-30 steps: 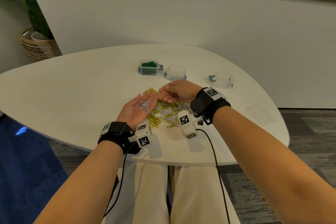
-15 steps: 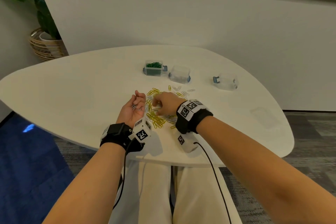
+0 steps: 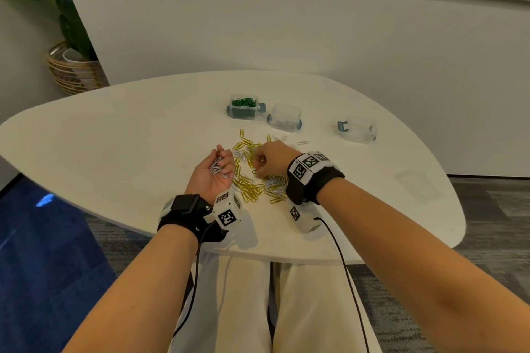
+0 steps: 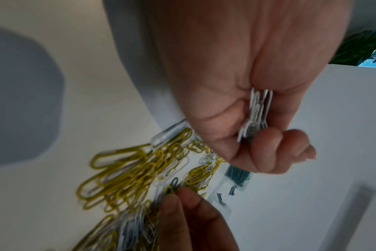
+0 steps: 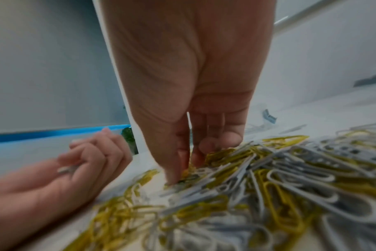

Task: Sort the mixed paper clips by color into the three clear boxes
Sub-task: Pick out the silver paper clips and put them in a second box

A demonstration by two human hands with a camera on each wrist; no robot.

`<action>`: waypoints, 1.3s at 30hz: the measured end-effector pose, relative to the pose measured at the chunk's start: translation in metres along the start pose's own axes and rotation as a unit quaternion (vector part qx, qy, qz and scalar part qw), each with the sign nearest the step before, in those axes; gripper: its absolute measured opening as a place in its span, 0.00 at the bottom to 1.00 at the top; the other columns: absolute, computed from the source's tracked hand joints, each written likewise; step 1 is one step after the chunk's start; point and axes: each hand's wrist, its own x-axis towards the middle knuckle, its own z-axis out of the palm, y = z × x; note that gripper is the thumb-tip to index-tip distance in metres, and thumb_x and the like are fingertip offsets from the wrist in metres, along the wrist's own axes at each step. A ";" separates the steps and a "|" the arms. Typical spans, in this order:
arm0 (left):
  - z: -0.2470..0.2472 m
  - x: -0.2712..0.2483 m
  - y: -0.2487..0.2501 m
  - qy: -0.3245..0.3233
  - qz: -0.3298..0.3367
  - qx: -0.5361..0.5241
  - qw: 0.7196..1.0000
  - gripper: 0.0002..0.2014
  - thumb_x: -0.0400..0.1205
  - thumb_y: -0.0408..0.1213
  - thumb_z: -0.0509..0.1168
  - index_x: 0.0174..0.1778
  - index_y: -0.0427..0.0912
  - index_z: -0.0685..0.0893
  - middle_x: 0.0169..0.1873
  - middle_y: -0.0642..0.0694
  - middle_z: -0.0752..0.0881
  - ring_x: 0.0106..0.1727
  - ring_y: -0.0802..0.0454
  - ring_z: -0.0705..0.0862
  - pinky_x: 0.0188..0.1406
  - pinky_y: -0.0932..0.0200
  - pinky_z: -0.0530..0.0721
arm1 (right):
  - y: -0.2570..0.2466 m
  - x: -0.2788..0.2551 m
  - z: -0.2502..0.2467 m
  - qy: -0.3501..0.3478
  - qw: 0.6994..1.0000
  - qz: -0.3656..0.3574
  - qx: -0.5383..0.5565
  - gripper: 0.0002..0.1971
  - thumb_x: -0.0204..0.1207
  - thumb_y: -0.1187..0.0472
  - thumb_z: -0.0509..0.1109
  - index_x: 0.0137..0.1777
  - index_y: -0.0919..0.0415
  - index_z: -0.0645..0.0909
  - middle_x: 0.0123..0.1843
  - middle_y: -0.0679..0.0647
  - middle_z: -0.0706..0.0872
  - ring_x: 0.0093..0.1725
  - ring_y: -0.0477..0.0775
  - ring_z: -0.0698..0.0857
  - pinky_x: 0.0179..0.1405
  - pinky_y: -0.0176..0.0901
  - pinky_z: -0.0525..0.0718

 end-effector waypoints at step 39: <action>0.045 0.015 0.023 0.146 0.089 0.426 0.889 0.12 0.88 0.37 0.54 0.50 0.39 0.82 0.24 0.50 0.72 0.18 0.60 0.64 0.14 0.69 0.61 | 0.014 0.021 -0.030 -0.042 0.996 -0.048 0.065 0.04 0.75 0.62 0.72 0.48 0.56 0.82 0.36 0.44 0.79 0.36 0.43 0.76 0.40 0.34 0.75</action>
